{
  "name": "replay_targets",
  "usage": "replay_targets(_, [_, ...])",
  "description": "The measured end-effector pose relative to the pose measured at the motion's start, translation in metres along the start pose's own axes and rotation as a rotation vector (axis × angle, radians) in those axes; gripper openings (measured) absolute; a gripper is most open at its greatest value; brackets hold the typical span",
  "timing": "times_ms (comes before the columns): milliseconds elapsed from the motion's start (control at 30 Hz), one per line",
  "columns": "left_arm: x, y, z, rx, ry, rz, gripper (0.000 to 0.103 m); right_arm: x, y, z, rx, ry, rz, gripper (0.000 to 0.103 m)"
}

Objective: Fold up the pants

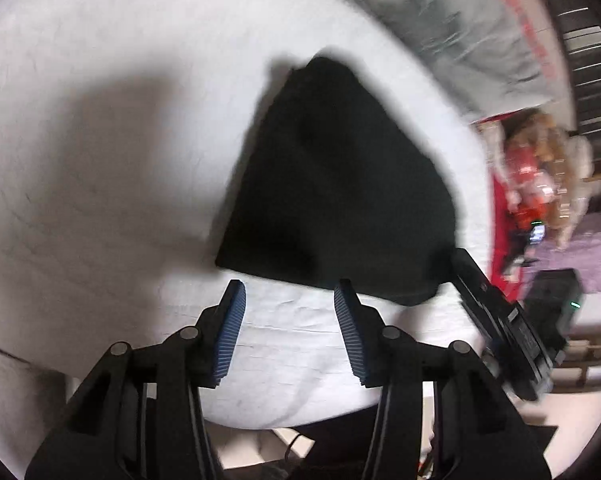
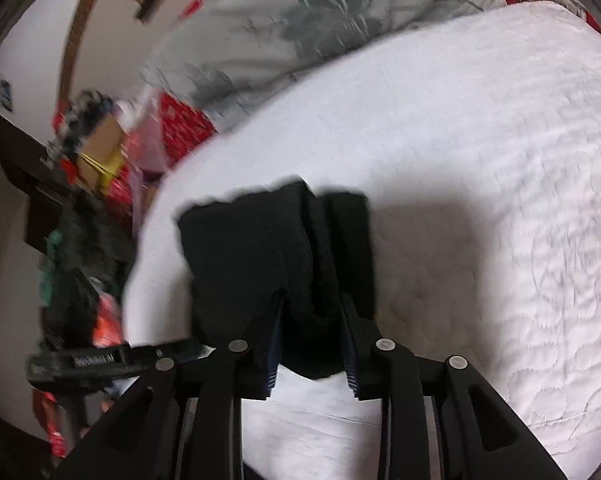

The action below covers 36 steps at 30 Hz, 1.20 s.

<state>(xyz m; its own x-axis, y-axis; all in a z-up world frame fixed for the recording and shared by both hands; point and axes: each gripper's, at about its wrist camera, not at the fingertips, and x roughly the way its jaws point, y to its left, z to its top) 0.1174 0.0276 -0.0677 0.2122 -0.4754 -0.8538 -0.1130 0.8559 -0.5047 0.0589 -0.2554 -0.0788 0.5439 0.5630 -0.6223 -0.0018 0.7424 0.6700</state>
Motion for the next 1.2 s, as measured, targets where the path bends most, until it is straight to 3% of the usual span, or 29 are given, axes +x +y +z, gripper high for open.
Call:
replay_targets(33, [-0.013, -0.001, 0.006, 0.004, -0.034, -0.006, 0.045, -0.004, -0.001, 0.006, 0.017, -0.025, 0.019, 0.05])
replay_targets(67, [-0.021, -0.003, 0.013, 0.008, -0.061, -0.002, 0.046, -0.005, -0.001, 0.011, 0.028, -0.036, 0.027, 0.054])
replay_targets(167, [-0.029, -0.014, 0.045, 0.053, -0.112, 0.042, 0.046, 0.01, 0.004, 0.028, 0.03, -0.026, 0.024, 0.055])
replay_targets(300, [0.0, -0.021, 0.086, 0.046, -0.062, 0.085, 0.046, 0.04, 0.007, 0.034, 0.019, 0.013, -0.023, 0.055])
replay_targets(367, [0.007, -0.015, 0.086, 0.04, -0.049, 0.079, 0.046, 0.051, 0.006, 0.035, 0.021, 0.026, -0.031, 0.055])
replay_targets(400, [0.015, -0.018, 0.091, 0.044, -0.046, 0.087, 0.046, 0.057, 0.005, 0.035, 0.015, 0.035, -0.034, 0.05])
replay_targets(433, [0.019, -0.015, 0.092, 0.046, -0.044, 0.108, 0.046, 0.059, 0.005, 0.035, 0.001, 0.04, -0.044, 0.033])
replay_targets(500, [0.028, -0.021, 0.099, 0.04, -0.041, 0.114, 0.045, 0.06, 0.006, 0.038, -0.022, 0.045, -0.046, 0.029])
replay_targets(567, [0.028, -0.028, 0.106, 0.032, -0.058, 0.108, 0.041, 0.045, 0.006, 0.043, -0.015, -0.019, -0.038, 0.025])
replay_targets(633, [0.041, -0.037, 0.117, 0.049, -0.068, 0.173, 0.041, 0.04, -0.003, 0.047, 0.011, -0.056, -0.057, 0.024])
replay_targets(667, [0.048, -0.039, 0.119, 0.057, -0.055, 0.22, 0.041, 0.048, -0.01, 0.047, 0.026, -0.027, -0.078, 0.024])
replay_targets(733, [0.057, -0.042, 0.12, 0.07, -0.045, 0.271, 0.042, 0.06, -0.015, 0.044, 0.013, 0.004, -0.121, 0.024])
replay_targets(833, [0.049, -0.044, 0.115, 0.096, -0.051, 0.278, 0.042, 0.063, -0.012, 0.044, -0.004, 0.006, -0.129, 0.028])
replay_targets(967, [0.019, -0.032, 0.101, 0.092, -0.062, 0.197, 0.043, 0.037, -0.013, 0.043, 0.047, 0.001, 0.007, 0.037])
replay_targets(1033, [0.004, -0.023, 0.088, 0.096, -0.074, 0.166, 0.044, 0.024, -0.016, 0.036, 0.047, -0.007, 0.01, 0.045])
replay_targets(1200, [0.01, 0.0, 0.052, 0.042, -0.04, 0.125, 0.047, 0.017, -0.019, 0.009, 0.039, 0.019, -0.017, 0.046])
